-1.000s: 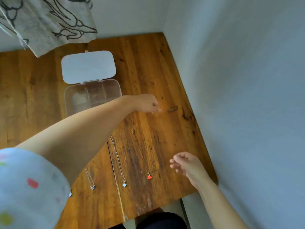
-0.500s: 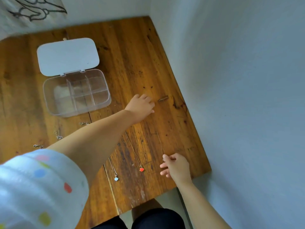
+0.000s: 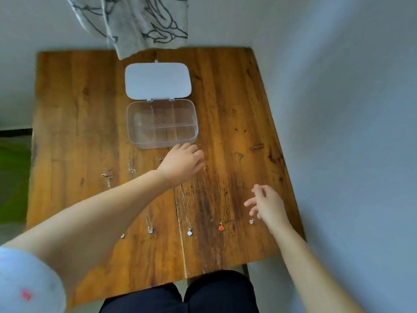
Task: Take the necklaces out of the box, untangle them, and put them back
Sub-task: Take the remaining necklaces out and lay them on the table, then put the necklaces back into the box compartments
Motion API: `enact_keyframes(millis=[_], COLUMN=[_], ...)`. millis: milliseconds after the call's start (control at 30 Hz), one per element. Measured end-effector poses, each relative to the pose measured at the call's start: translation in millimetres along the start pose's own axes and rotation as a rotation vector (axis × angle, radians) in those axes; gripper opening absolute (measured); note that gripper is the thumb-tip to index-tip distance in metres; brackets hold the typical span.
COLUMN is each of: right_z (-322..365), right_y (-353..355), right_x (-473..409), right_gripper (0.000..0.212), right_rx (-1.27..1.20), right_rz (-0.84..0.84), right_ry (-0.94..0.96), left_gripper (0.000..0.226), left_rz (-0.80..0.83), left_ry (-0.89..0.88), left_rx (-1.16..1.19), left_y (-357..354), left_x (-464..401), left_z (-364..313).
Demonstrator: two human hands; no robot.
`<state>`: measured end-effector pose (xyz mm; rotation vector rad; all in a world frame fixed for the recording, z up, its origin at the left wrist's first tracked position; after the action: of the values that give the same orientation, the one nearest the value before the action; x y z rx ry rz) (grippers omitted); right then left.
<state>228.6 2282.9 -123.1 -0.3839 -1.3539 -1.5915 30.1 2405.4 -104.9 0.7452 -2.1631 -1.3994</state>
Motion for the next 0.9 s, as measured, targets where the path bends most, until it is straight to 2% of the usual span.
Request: enact_keyframes(millis=[133,300,433,567,633,700,800,900], right_z=[81,154,182,180,176,178,178,181], right_y=[-70,-180,-265,-329,-344,-352,-354,-344], right_x=[26,81,119,150,157,160,157,147], right_gripper=[0.024,0.020,0.022,0.028,0.033,0.027,0.019,0.020], right_rx=[0.231,0.623,0.967,1.342,1.539,1.637,1.695,1.555], right_rz=[0.140,0.284,0.272,0.182,0.115,0.069,0.058,0.149], right_ry=[0.258,0.620,0.976,1.339,1.486,1.568,1.550,1.347], left_gripper=[0.007,0.010,0.022,0.034,0.029,0.020,0.018,0.018], left_rz=[-0.113,-0.202,-0.227,-0.166,-0.139,-0.100,-0.057,-0.070], left_ry=[0.237,0.749,0.986,1.057,1.035,0.963,0.865,0.829], left_rx=[0.051,0.214,0.276,0.222,0.206,0.189,0.184,0.215], left_y=[8,-21,-48,-56,-57,-59,-61,-57], left_x=[109,249,296,288,279,270,265,265], left_z=[30,61,52,41,39,38,39,41])
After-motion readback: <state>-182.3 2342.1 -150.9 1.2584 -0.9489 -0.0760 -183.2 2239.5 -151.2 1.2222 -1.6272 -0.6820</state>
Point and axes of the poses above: each hand's wrist, its own x-axis away from the middle knuckle, its own y-axis out of the back of the hand, z = x × y, the point moved 9 cm from there along -x, towards the middle knuckle, and after that the axes turned 12 degrees about -y, right-handed, at the moved point
